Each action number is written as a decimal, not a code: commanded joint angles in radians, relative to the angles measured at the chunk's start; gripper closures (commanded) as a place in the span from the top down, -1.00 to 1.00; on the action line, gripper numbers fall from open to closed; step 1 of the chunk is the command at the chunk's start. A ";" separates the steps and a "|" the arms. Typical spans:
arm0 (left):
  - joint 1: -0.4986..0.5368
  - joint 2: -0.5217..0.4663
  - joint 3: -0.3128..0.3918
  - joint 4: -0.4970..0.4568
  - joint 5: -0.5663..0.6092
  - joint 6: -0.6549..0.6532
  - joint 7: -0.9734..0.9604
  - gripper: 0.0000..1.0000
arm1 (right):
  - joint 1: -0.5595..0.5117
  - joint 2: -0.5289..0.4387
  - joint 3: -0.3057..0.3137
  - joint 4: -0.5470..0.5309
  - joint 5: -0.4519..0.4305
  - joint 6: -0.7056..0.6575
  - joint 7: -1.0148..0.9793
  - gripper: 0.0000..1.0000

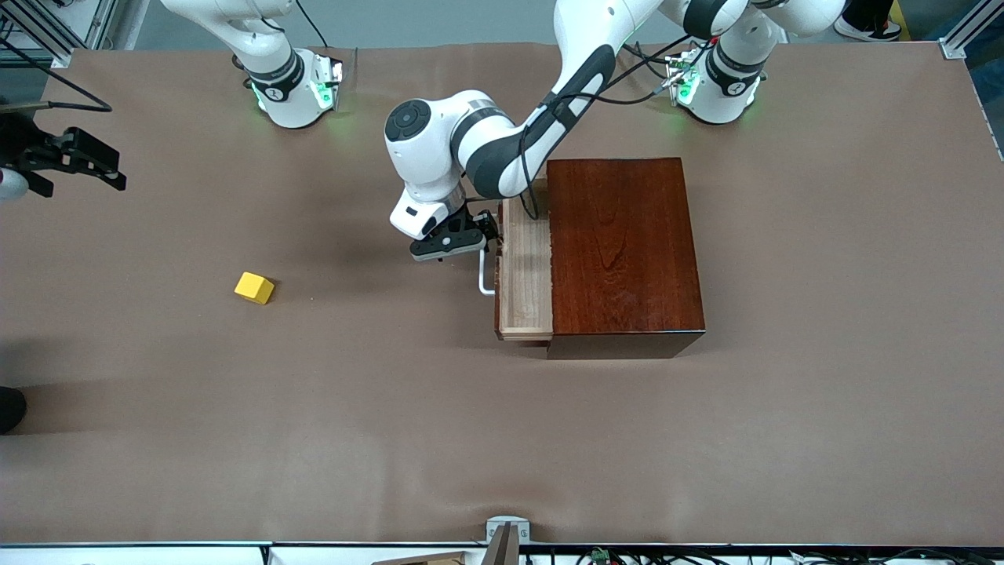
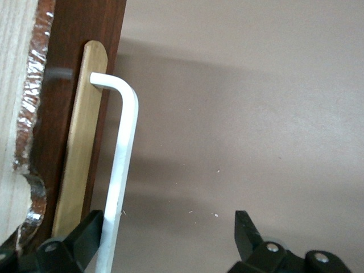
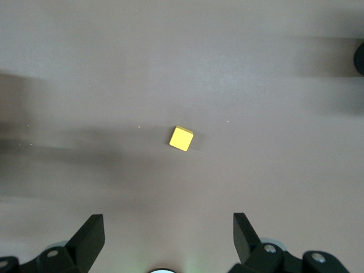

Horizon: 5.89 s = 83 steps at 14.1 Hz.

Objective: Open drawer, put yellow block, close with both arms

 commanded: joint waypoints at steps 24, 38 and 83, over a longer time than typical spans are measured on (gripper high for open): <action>0.167 -0.357 0.010 0.026 -0.029 -0.404 0.072 1.00 | -0.073 0.281 0.013 -0.056 -0.051 0.192 -0.003 1.00; 0.748 -0.718 -0.003 -0.228 -0.105 -0.549 0.853 1.00 | -0.052 0.415 0.018 -0.501 -0.002 0.784 0.320 1.00; 1.033 -0.925 -0.135 -0.452 -0.182 -0.453 0.980 1.00 | 0.722 0.448 0.067 0.049 0.246 0.459 2.171 -1.00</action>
